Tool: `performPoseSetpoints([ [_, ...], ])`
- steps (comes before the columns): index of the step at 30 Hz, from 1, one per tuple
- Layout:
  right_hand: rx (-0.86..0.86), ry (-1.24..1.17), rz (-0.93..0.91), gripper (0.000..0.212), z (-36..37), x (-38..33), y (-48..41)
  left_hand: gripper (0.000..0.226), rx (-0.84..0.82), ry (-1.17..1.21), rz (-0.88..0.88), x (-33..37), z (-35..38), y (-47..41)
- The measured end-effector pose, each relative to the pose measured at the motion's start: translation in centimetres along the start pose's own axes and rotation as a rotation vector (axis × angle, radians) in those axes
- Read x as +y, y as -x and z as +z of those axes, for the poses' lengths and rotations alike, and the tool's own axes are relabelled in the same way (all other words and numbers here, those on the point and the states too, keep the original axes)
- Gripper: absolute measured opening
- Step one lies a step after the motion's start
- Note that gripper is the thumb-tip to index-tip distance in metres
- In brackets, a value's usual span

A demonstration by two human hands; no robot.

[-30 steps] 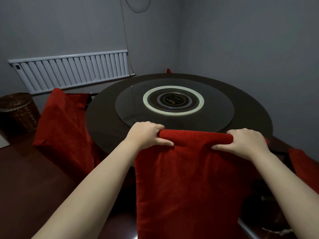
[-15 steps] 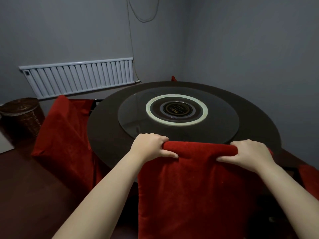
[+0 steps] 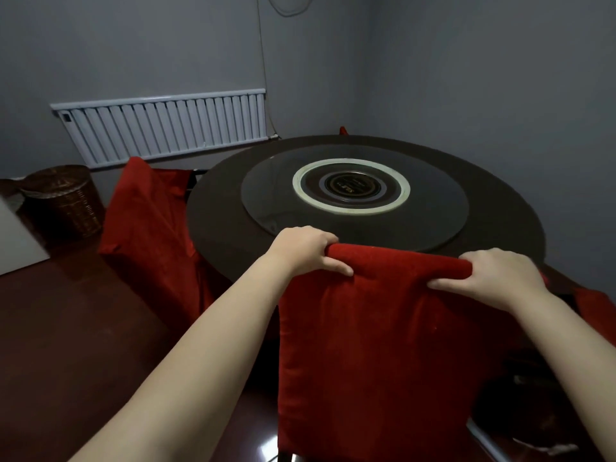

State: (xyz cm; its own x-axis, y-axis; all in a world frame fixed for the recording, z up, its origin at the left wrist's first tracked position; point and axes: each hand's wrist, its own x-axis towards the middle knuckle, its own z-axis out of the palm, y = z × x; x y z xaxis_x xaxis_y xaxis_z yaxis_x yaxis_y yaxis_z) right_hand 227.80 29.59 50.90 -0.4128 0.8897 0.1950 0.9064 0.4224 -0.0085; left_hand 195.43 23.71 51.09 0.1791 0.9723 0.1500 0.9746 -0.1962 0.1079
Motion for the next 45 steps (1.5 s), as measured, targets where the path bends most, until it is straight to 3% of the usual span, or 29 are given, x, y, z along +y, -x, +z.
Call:
performPoseSetpoints([
  [9, 0.019, 0.122, 0.019, 0.093, 1.9, 1.4, 7.7, 0.064, -0.031, -0.096, 0.188, 3.6, 2.7, 2.5],
  [11, 0.046, 0.133, 0.017, 0.094, 2.3, 2.3, 7.6, 0.070, -0.028, -0.141, 0.195, 4.4, 3.2, 2.1],
  [16, 0.035, 0.090, -0.006, 0.094, 2.3, 4.4, 3.5, 0.060, -0.093, -0.117, 0.129, 4.8, 2.3, -0.6],
  [23, 0.110, 0.075, -0.132, 0.091, 3.5, 9.5, -7.1, 0.080, 0.128, -0.107, -0.009, 3.7, 4.4, -8.0],
  [27, 0.117, 0.082, -0.216, 0.089, 3.4, 12.3, -12.9, 0.079, 0.152, -0.118, -0.099, 3.9, 3.9, -12.1],
  [30, 0.271, 0.045, -0.343, 0.083, 4.4, 13.9, -14.5, 0.076, 0.219, -0.176, -0.090, 4.7, 4.9, -12.9],
  [34, 0.388, -0.044, -0.379, 0.078, 6.2, 14.6, -13.0, 0.069, 0.429, -0.283, -0.017, 5.2, 6.5, -11.7],
  [45, 0.410, -0.011, -0.240, 0.079, 6.4, 9.1, -6.1, 0.065, 0.427, -0.285, 0.139, 3.4, 5.9, -7.6],
])
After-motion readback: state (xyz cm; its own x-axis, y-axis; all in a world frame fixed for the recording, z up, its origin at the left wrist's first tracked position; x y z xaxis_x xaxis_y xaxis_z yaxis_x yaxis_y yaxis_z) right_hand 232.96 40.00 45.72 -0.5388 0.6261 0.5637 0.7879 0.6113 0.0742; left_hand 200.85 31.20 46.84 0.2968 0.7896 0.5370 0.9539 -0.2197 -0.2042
